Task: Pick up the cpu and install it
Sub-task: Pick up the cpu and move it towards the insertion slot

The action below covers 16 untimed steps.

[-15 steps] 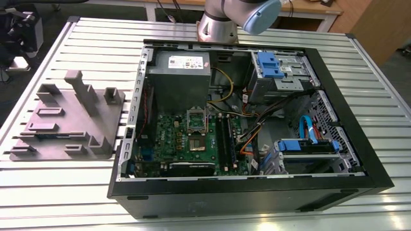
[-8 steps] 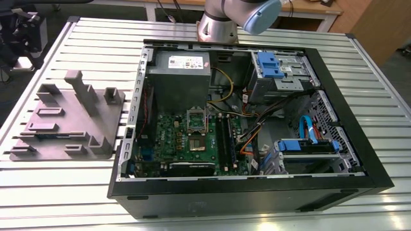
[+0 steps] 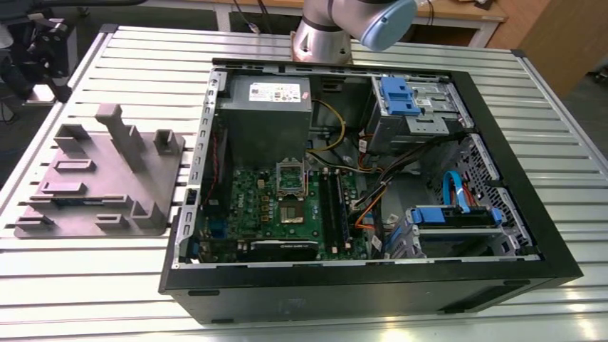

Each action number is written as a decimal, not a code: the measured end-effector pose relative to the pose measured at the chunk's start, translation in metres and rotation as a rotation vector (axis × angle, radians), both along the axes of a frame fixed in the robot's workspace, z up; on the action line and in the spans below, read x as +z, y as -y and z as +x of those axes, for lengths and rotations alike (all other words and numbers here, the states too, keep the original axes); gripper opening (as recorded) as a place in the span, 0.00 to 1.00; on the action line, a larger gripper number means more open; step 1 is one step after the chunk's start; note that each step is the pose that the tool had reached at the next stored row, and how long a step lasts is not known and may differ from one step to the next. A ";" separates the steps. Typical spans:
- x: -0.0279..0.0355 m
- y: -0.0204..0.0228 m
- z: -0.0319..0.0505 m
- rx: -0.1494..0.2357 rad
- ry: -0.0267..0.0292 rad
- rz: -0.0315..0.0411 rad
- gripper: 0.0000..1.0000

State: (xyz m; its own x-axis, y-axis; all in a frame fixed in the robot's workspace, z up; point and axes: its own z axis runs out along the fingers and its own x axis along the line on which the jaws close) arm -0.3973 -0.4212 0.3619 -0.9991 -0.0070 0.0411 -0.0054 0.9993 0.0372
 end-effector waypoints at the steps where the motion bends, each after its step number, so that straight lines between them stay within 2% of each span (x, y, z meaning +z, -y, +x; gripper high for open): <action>1: 0.0000 0.0000 0.0009 0.000 0.0000 0.0000 0.47; 16: 0.0001 0.0002 0.0147 0.000 -0.0001 -0.0001 0.47</action>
